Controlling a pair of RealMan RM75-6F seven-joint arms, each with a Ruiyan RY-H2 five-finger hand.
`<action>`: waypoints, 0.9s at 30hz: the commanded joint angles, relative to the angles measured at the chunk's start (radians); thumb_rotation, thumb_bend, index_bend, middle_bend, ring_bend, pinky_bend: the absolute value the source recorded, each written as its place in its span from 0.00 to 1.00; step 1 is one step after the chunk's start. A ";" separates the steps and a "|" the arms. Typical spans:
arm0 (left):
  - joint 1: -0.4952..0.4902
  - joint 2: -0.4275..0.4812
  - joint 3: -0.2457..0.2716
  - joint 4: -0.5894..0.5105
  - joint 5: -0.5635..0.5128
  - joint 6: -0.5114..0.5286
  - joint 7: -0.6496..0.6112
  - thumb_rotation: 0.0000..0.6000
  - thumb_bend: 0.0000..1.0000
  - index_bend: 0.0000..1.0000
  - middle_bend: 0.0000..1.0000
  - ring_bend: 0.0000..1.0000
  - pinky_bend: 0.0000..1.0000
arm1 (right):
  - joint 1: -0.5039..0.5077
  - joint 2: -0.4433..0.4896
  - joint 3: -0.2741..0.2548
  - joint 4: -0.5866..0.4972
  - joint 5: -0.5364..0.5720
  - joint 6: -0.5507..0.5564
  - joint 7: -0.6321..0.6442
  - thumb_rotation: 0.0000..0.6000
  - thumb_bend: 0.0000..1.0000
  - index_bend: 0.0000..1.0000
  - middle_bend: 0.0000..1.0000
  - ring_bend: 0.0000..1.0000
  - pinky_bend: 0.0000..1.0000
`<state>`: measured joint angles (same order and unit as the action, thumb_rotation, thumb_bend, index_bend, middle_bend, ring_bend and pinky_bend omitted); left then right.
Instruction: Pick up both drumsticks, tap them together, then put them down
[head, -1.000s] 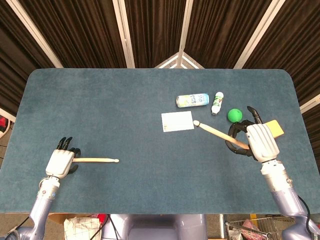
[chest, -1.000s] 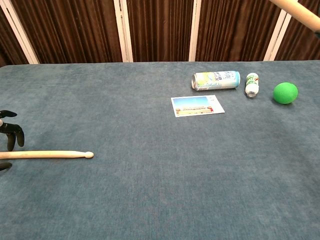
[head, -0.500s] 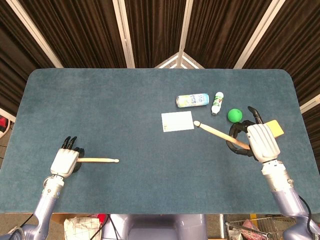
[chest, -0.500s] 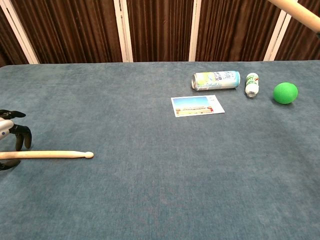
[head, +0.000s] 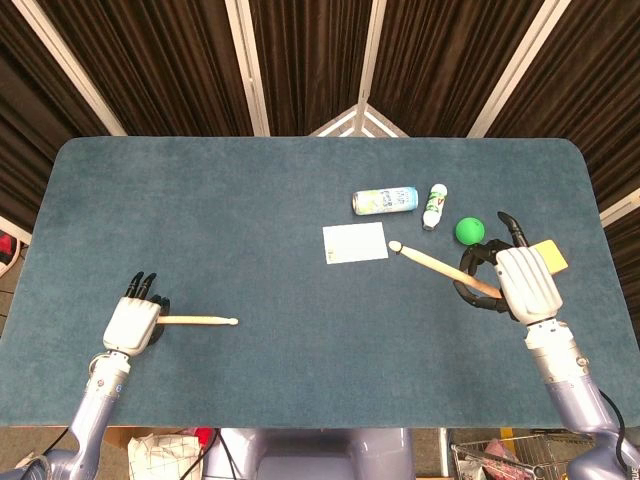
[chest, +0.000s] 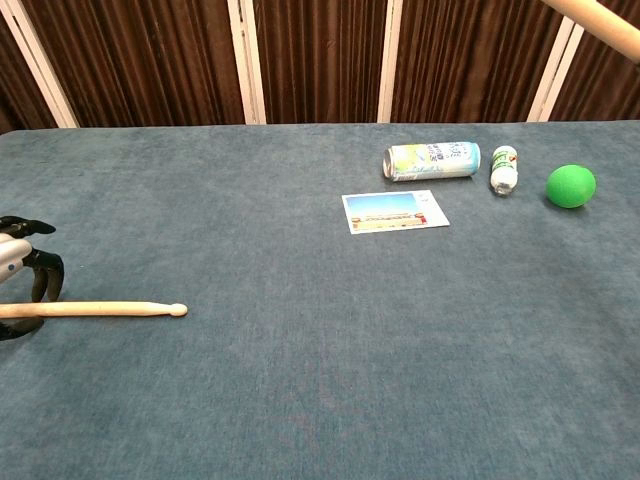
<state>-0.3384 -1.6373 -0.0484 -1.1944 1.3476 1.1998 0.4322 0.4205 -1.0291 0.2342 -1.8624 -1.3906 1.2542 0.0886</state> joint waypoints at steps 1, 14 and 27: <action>0.002 -0.001 0.000 0.002 -0.008 -0.001 0.016 1.00 0.43 0.51 0.51 0.08 0.00 | -0.001 0.000 -0.002 0.001 0.000 0.000 0.000 1.00 0.40 0.67 0.63 0.50 0.01; 0.002 -0.007 -0.004 -0.015 -0.019 0.013 0.079 1.00 0.47 0.55 0.53 0.10 0.00 | -0.001 -0.006 -0.008 0.012 0.000 0.000 -0.001 1.00 0.40 0.67 0.63 0.50 0.01; 0.000 -0.013 -0.003 -0.010 -0.047 -0.001 0.130 1.00 0.47 0.52 0.52 0.10 0.00 | -0.003 -0.003 -0.009 0.023 0.002 0.001 0.005 1.00 0.41 0.67 0.63 0.50 0.01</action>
<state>-0.3382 -1.6501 -0.0515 -1.2052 1.3012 1.1982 0.5621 0.4174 -1.0319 0.2253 -1.8391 -1.3883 1.2550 0.0938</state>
